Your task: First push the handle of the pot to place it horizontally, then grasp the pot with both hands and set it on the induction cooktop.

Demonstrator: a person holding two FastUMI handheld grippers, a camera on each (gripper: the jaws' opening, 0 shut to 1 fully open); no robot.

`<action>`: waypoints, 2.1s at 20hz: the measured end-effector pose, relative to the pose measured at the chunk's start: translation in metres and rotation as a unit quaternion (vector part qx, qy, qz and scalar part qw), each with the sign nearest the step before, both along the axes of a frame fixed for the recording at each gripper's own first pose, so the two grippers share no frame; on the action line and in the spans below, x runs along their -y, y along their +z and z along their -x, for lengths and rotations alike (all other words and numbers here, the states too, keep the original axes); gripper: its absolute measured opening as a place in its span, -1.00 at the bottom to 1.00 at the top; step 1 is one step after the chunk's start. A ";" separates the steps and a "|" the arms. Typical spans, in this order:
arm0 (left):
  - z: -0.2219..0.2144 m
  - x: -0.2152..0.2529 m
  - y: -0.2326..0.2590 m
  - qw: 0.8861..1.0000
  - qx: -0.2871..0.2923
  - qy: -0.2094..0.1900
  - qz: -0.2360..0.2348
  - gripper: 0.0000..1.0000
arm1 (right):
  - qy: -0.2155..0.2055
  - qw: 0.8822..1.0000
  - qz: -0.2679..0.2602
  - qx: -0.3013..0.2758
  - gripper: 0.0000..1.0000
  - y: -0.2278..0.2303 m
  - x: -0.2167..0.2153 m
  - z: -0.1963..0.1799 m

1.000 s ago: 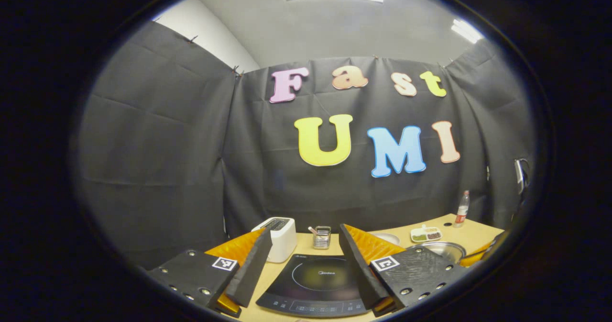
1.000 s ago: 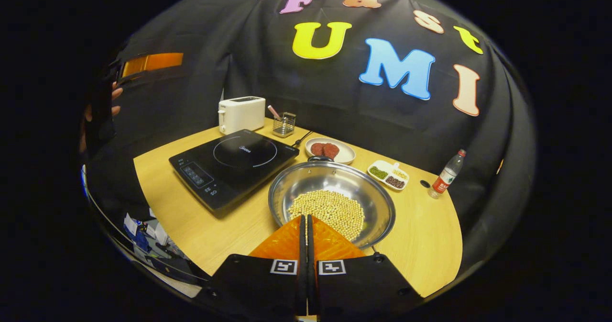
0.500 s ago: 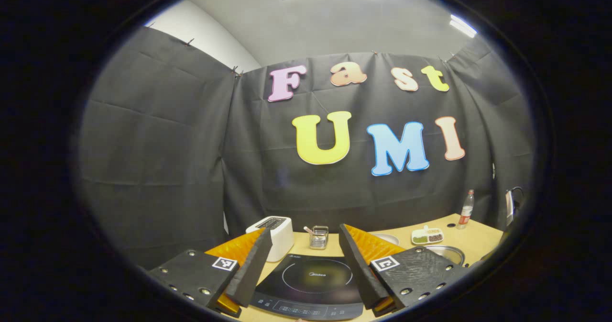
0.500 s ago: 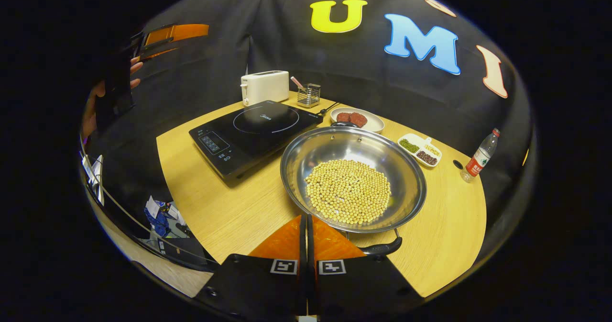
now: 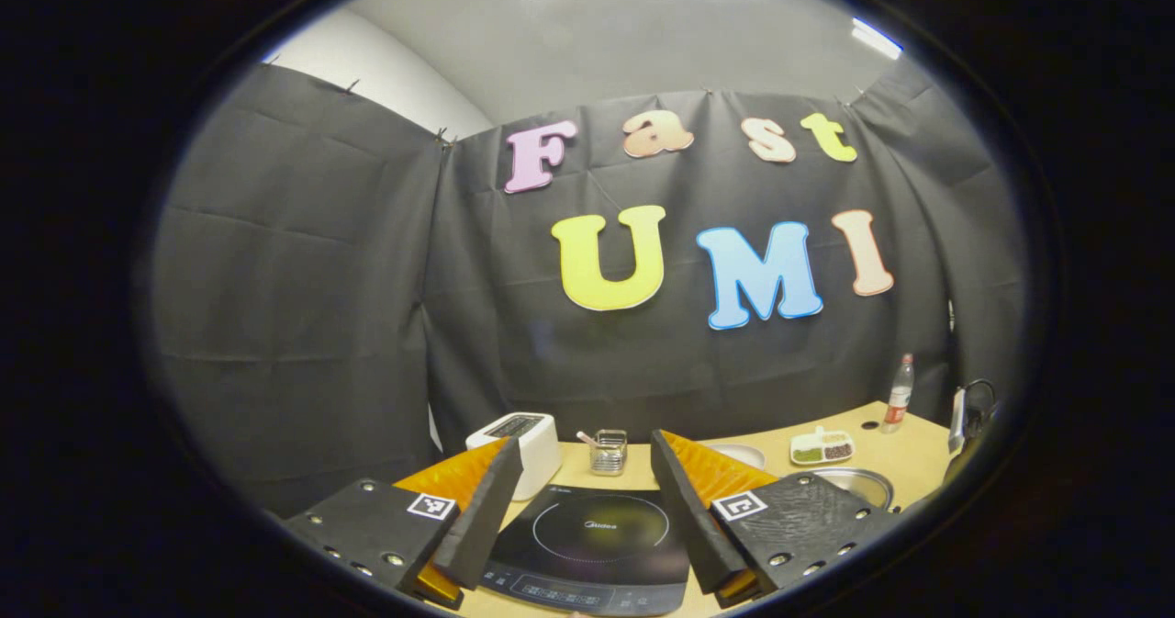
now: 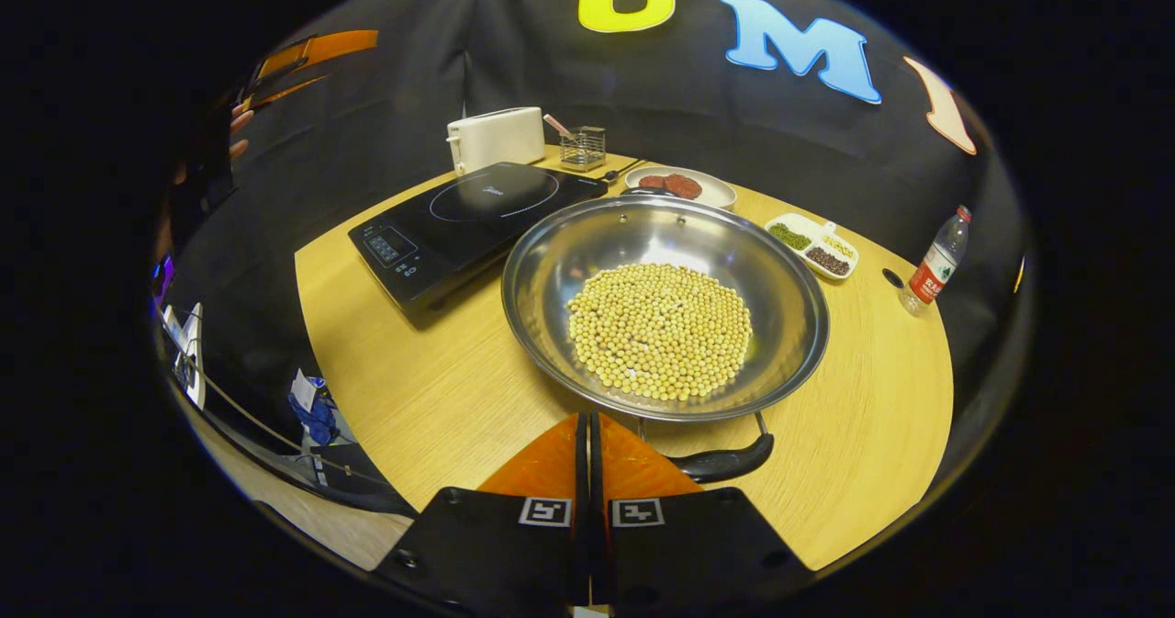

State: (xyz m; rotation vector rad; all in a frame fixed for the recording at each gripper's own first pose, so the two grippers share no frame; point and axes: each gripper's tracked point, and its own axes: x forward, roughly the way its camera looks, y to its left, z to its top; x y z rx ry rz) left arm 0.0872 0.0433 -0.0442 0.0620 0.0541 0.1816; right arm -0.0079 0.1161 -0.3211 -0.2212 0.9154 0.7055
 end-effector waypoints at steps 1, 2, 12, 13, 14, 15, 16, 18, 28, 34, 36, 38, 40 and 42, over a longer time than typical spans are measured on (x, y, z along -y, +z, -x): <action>0.000 0.002 -0.001 1.000 -0.001 0.000 0.000 0.66 | -0.002 1.000 -0.005 -0.007 -0.96 -0.003 -0.001 0.002; -0.001 0.003 -0.001 1.000 -0.002 0.000 0.000 0.67 | -0.005 1.000 -0.008 -0.010 -0.95 -0.002 0.001 0.001; -0.013 0.019 -0.005 1.000 -0.006 -0.006 0.000 0.67 | -0.028 0.999 0.021 -0.007 -0.96 -0.012 0.036 -0.015; -0.014 0.020 -0.006 1.000 -0.006 -0.007 0.000 0.71 | -0.033 0.999 0.023 -0.007 -0.96 -0.012 0.039 -0.017; -0.014 0.022 -0.005 1.000 -0.006 -0.008 0.000 0.67 | -0.038 0.999 0.024 -0.007 -0.96 -0.013 0.042 -0.019; -0.016 0.024 -0.006 1.000 -0.006 -0.010 0.000 0.67 | -0.043 0.999 0.024 -0.008 -0.96 -0.013 0.045 -0.022; -0.018 0.025 -0.005 1.000 -0.007 -0.011 -0.001 0.67 | -0.048 0.999 0.023 -0.008 -0.96 -0.014 0.047 -0.024; -0.019 0.027 -0.006 1.000 -0.008 -0.012 -0.002 0.67 | -0.058 0.998 0.023 -0.009 -0.96 -0.016 0.052 -0.028; -0.029 0.042 -0.006 1.000 -0.009 -0.016 -0.007 0.67 | -0.096 0.995 0.033 -0.008 -0.95 -0.023 0.082 -0.057; -0.034 0.050 -0.010 1.000 -0.015 -0.011 -0.010 0.67 | -0.116 0.992 0.041 -0.010 -0.96 -0.029 0.100 -0.075; -0.034 0.053 -0.012 1.000 -0.018 -0.009 -0.011 0.67 | -0.124 0.991 0.041 -0.014 -0.96 -0.033 0.104 -0.082; -0.033 0.055 -0.013 1.000 -0.021 -0.005 -0.013 0.67 | -0.133 0.990 0.040 -0.018 -0.96 -0.035 0.108 -0.089; -0.033 0.056 -0.016 1.000 -0.025 0.001 -0.014 0.67 | -0.139 0.989 0.040 -0.013 -0.96 -0.036 0.112 -0.097; -0.033 0.057 -0.016 0.999 -0.027 0.006 -0.015 0.67 | -0.140 0.989 0.041 -0.011 -0.95 -0.037 0.115 -0.103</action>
